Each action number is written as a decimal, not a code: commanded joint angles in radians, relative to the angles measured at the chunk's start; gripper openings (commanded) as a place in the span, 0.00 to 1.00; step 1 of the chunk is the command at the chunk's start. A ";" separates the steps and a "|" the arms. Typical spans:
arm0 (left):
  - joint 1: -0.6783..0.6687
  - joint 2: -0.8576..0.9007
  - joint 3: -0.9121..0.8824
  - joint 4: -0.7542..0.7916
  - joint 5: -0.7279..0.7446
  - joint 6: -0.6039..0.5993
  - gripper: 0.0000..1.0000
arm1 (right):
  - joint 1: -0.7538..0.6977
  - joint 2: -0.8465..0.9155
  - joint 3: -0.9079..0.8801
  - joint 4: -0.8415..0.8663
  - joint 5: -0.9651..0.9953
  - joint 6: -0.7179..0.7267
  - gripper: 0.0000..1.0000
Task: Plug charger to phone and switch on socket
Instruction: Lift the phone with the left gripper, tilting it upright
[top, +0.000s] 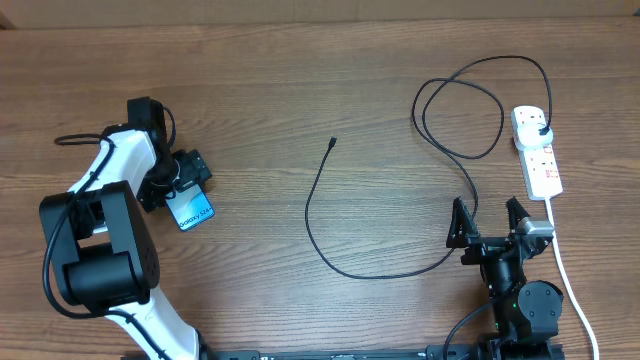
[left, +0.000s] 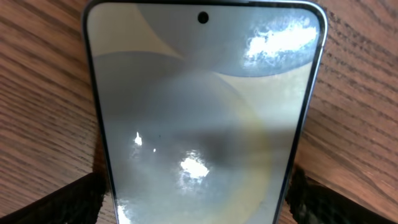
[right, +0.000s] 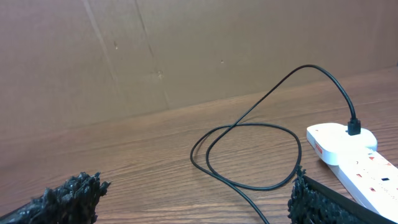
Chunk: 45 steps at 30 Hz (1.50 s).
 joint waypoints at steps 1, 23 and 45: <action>0.000 0.043 -0.074 0.051 0.050 -0.015 0.94 | 0.004 -0.011 -0.011 0.006 0.010 -0.001 1.00; 0.000 0.043 0.014 -0.021 0.103 -0.040 0.81 | 0.004 -0.012 -0.011 0.006 0.010 -0.001 1.00; -0.040 0.043 0.215 -0.167 0.418 -0.040 0.77 | 0.004 -0.012 -0.011 0.006 0.010 -0.001 1.00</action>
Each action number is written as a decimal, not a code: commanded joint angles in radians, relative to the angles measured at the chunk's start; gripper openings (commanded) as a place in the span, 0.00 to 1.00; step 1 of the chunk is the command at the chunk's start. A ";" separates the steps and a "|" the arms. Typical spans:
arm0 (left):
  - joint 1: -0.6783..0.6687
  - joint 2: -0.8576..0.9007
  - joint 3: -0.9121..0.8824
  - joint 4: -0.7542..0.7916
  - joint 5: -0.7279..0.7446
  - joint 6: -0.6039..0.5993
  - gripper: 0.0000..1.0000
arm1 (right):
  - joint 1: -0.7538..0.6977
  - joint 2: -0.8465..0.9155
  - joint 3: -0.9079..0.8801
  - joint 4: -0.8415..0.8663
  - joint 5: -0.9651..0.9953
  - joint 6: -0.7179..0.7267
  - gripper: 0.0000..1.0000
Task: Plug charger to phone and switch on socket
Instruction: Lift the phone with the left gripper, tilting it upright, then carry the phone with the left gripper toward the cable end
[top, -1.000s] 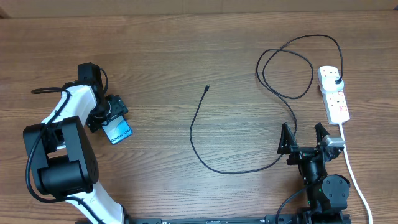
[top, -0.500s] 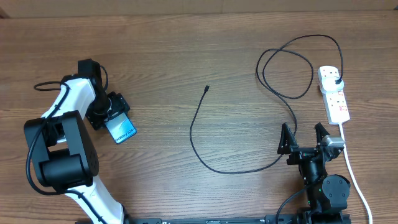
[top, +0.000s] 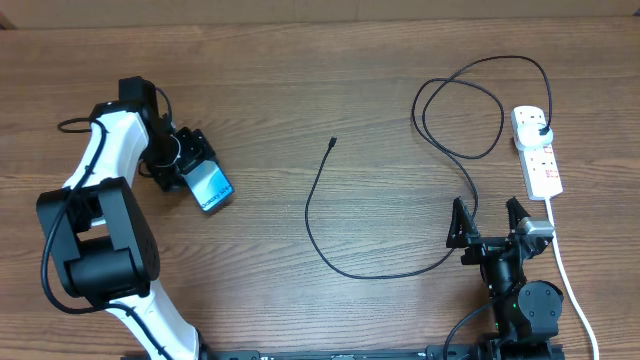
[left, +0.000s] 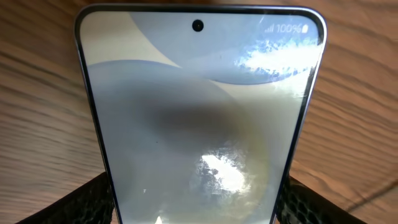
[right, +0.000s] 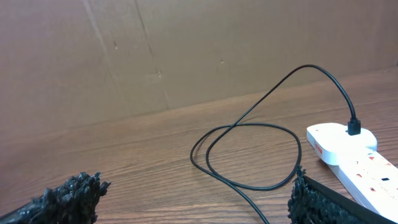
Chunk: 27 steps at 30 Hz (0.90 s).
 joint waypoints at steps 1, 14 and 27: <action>-0.041 0.005 0.026 -0.004 0.103 -0.022 0.77 | 0.004 -0.012 -0.011 0.005 0.010 0.000 1.00; -0.268 0.005 0.026 0.022 0.144 -0.132 0.79 | 0.004 -0.011 -0.011 0.005 0.010 0.000 1.00; -0.338 0.005 0.026 0.011 0.137 -0.098 0.77 | 0.004 -0.012 -0.011 0.005 0.010 0.000 1.00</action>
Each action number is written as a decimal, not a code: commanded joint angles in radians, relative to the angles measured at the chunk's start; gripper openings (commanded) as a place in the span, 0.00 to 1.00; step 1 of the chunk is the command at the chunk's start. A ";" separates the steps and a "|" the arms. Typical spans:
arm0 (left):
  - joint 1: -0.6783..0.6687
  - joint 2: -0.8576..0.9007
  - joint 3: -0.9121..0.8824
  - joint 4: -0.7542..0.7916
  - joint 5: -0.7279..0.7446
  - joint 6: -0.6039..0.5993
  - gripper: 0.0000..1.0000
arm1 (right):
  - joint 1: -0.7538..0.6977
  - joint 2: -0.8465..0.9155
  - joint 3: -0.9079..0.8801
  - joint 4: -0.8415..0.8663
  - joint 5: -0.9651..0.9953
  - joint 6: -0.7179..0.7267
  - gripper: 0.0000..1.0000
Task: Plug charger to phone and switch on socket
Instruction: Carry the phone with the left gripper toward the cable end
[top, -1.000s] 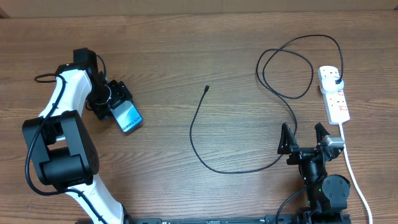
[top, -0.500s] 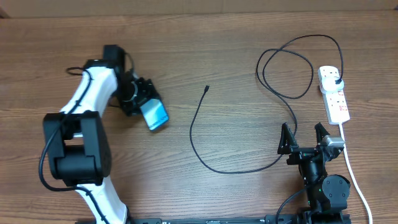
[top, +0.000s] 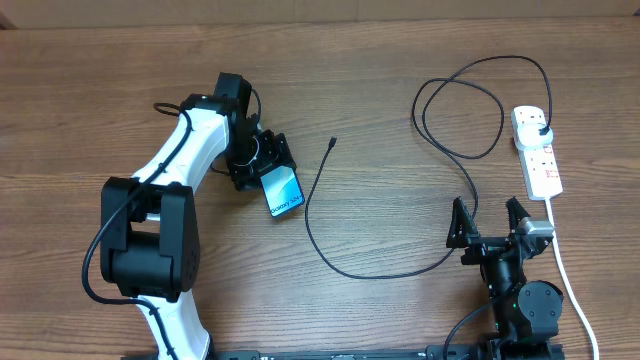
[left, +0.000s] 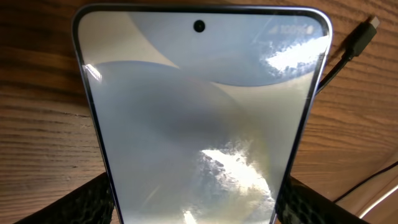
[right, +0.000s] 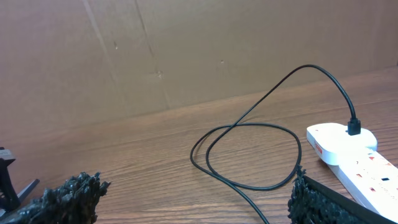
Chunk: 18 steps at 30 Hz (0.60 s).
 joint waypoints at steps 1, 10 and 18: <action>0.005 0.005 0.025 0.000 0.020 0.011 0.74 | 0.004 -0.011 -0.011 0.006 0.010 0.000 1.00; 0.004 0.005 0.025 0.000 0.058 0.004 0.69 | 0.004 -0.011 -0.011 0.006 0.010 0.000 1.00; 0.005 0.005 0.025 0.002 0.135 -0.138 0.64 | 0.004 -0.011 -0.011 0.006 0.010 0.000 1.00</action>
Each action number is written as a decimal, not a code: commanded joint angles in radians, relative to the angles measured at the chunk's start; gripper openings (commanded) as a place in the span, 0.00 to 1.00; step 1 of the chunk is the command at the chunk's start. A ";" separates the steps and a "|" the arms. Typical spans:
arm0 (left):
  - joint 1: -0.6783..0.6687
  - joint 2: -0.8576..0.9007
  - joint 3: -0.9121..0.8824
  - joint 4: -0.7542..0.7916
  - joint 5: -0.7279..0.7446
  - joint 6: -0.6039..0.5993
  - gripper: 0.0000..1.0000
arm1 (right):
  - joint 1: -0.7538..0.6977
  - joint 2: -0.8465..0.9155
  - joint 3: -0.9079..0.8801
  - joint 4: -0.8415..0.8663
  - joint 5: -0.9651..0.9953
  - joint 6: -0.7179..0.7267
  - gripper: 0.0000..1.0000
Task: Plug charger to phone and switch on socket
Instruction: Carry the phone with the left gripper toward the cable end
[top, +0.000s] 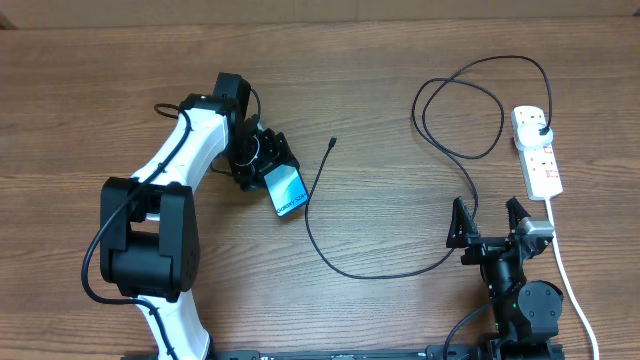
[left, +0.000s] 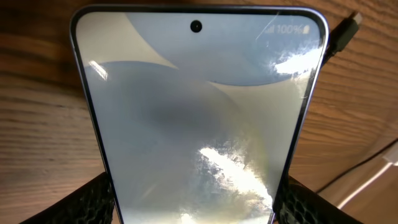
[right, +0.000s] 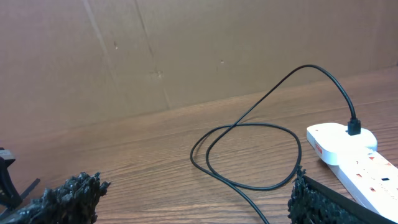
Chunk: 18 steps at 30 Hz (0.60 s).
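My left gripper is shut on the phone, screen up, near the table's middle. The lit screen of the phone fills the left wrist view, with dark fingers at both lower edges. The free tip of the black charger cable lies just right of the phone, and that plug shows at the phone's top right corner. The cable loops to the white socket strip at the far right, plugged in there. My right gripper rests open near the front edge, with the strip ahead of it.
A brown cardboard wall stands behind the table. The strip's white lead runs toward the front edge beside my right arm's base. The cable loop lies on the wood in front of the right gripper.
The left gripper has shifted the phone slightly right and forward, so its top corner now sits closer to the cable's plug. The right arm has not moved.
The left gripper held the phone at the table's far left, low over the wood. Then the phone was a little further back and right. Later it was near the middle beside the cable's free end, and now closer still. The right gripper stayed open and still.
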 joint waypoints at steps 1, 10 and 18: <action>0.005 0.005 0.025 0.001 0.079 -0.113 0.64 | 0.004 -0.011 -0.011 0.005 0.010 0.000 1.00; 0.006 0.005 0.025 0.007 0.219 -0.324 0.60 | 0.004 -0.011 -0.011 0.005 0.010 0.000 1.00; 0.006 0.005 0.025 0.009 0.344 -0.494 0.60 | 0.004 -0.011 -0.011 0.005 0.010 0.000 1.00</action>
